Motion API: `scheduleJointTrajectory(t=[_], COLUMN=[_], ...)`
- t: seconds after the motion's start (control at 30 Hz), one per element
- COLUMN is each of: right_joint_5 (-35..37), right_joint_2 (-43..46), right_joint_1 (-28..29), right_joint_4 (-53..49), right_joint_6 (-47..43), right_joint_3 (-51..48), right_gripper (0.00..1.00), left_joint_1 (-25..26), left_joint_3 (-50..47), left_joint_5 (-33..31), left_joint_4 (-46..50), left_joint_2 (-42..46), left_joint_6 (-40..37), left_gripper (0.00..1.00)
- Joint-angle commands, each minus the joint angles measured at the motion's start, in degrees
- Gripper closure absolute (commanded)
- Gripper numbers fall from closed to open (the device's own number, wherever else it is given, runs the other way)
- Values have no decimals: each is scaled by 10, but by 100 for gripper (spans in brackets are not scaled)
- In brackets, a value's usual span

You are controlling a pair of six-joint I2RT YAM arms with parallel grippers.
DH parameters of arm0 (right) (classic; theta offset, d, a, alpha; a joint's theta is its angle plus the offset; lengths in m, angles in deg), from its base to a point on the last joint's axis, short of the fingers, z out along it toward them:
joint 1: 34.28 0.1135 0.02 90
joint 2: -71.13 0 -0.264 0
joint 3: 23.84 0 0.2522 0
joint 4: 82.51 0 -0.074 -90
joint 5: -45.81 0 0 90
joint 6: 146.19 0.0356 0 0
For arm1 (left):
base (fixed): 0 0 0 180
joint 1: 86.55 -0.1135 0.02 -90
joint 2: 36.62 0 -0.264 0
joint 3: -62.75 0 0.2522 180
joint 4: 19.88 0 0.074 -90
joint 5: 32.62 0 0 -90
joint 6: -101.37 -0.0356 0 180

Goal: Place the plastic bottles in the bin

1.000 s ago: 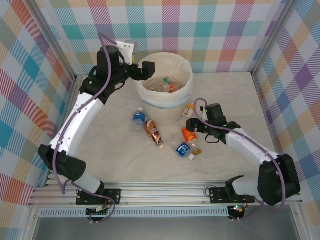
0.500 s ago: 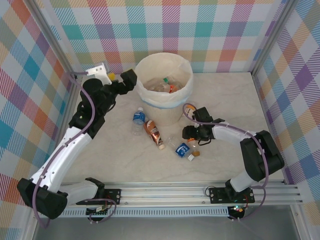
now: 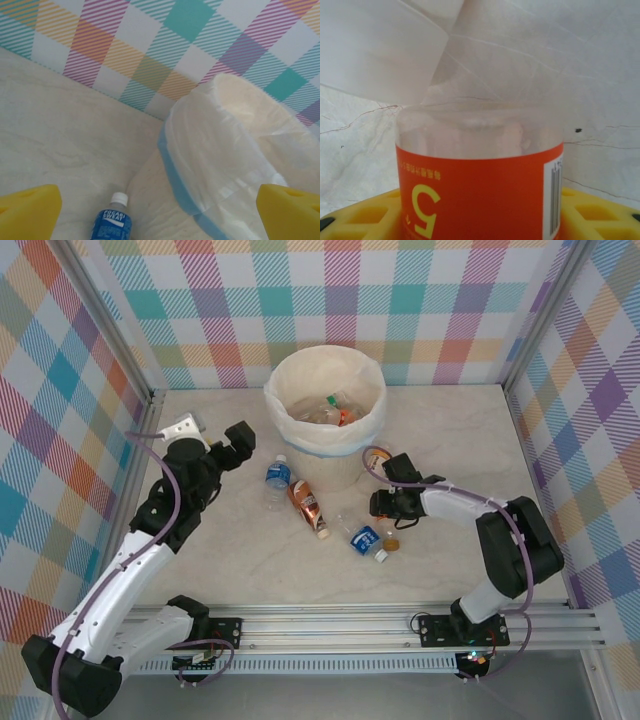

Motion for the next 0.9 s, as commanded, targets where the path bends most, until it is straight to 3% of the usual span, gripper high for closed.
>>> scheduleJointTrajectory(t=[0.0, 0.33, 0.87], right_joint_5=[25, 98, 98], right_joint_2=[37, 134, 368], right_joint_1=[4, 4, 4], right_joint_4=[3, 25, 157], right_joint_6=[-1, 15, 23], right_joint_3=[-14, -65, -125], right_gripper=[49, 57, 60], left_joint_1=[-9, -30, -61], left_joint_3=[-25, -75, -128], left_joint_5=[-28, -54, -46], left_joint_4=[-4, -42, -62], left_joint_2=[13, 45, 49], left_joint_6=[22, 48, 92], left_gripper=[0, 0, 0])
